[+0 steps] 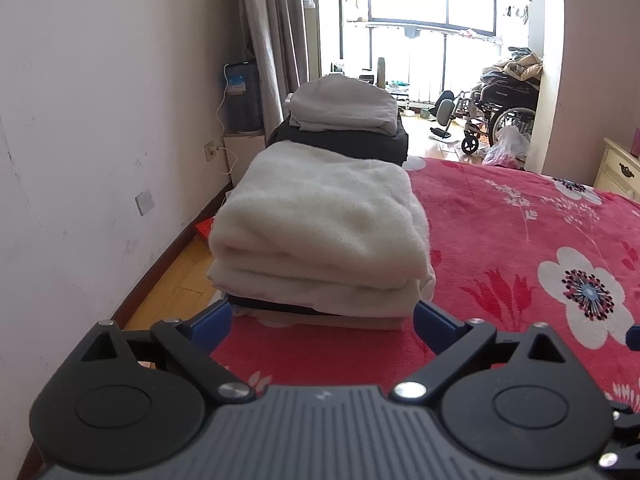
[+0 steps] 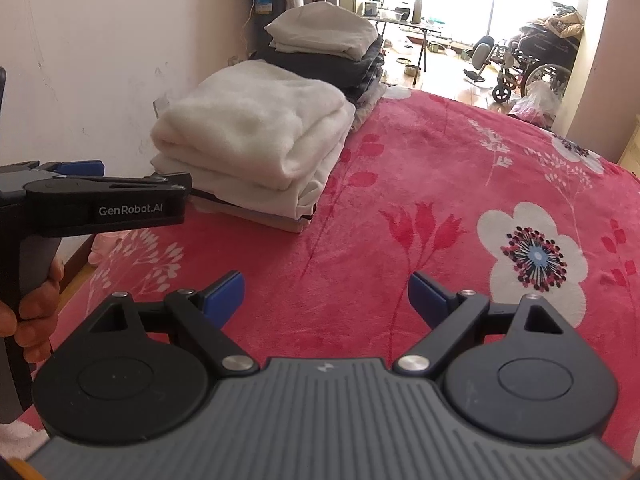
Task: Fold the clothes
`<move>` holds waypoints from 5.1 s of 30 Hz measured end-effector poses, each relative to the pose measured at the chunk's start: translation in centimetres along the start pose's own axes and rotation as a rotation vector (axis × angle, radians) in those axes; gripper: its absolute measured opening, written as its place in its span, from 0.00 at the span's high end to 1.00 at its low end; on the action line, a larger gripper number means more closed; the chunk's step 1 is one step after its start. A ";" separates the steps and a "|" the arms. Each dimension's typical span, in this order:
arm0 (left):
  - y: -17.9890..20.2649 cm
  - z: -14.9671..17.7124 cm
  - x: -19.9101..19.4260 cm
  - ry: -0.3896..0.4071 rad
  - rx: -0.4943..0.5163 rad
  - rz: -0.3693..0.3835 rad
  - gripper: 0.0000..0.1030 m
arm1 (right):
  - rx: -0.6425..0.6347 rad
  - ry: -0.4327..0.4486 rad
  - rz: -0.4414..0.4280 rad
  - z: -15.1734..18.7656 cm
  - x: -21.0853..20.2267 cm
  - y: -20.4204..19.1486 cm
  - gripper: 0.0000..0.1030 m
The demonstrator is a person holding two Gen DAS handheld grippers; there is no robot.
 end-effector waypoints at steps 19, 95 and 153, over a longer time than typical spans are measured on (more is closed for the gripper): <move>-2.7 -18.1 10.7 -0.051 -0.025 0.095 0.05 | 0.261 -0.176 -0.227 -1.7 3.5 5.3 0.13; 4.9 -1.7 11.2 0.329 0.889 0.235 0.74 | 1.173 -0.043 -0.952 -10.1 33.4 10.2 0.28; 8.5 0.5 13.5 0.319 1.193 0.052 0.74 | 0.710 0.178 -0.865 -13.7 29.3 14.0 0.45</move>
Point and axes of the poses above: each gripper's, at about its wrist camera, not at the fingertips, and x roughly the way its jaws point, y to its right, z to its underside, the point moved 4 cm from there along x, roughly the way its jaws point, and after that the axes turned 3 degrees about y, right-handed, at the moved point
